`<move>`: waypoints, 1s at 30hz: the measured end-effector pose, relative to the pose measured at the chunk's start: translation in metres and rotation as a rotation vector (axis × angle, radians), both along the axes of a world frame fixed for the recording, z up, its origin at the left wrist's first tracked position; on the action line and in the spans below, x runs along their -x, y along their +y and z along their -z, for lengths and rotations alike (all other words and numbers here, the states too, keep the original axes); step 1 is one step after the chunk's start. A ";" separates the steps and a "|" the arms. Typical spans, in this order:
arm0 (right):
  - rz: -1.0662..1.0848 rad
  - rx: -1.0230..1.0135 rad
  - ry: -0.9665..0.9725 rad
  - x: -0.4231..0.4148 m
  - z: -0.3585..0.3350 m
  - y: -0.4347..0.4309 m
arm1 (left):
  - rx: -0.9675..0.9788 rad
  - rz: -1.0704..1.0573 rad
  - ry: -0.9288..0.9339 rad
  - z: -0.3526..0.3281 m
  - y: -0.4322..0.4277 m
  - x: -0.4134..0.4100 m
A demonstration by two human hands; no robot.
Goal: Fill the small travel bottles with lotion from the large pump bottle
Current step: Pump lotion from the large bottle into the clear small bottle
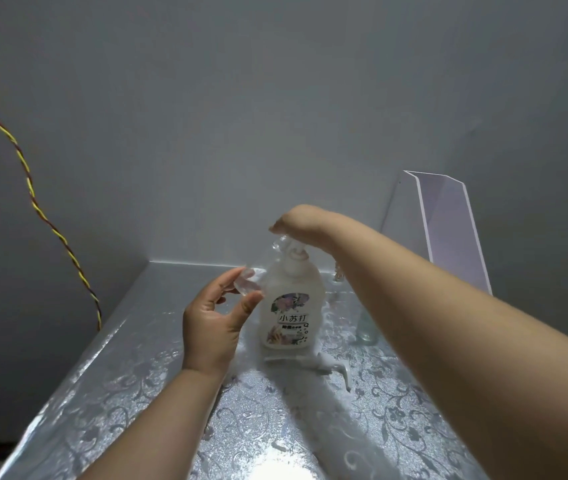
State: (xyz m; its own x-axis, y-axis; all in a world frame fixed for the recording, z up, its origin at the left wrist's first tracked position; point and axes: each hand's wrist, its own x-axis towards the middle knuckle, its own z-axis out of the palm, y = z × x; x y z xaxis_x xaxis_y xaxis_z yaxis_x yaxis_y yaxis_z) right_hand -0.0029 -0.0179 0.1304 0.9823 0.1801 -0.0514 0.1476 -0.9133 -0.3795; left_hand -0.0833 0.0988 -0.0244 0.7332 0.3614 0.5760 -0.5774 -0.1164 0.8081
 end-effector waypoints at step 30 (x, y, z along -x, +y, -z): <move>0.032 0.066 0.049 0.009 0.005 0.004 | 0.106 0.068 0.152 0.004 -0.001 -0.001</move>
State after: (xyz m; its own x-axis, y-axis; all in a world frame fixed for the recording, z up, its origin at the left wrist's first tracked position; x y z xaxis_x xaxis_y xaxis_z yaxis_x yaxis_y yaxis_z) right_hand -0.0120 -0.0138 0.1252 0.9835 0.1434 -0.1103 0.1008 -0.9406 -0.3243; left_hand -0.0822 0.0982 -0.0287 0.8336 0.3611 0.4180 -0.4513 0.0089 0.8923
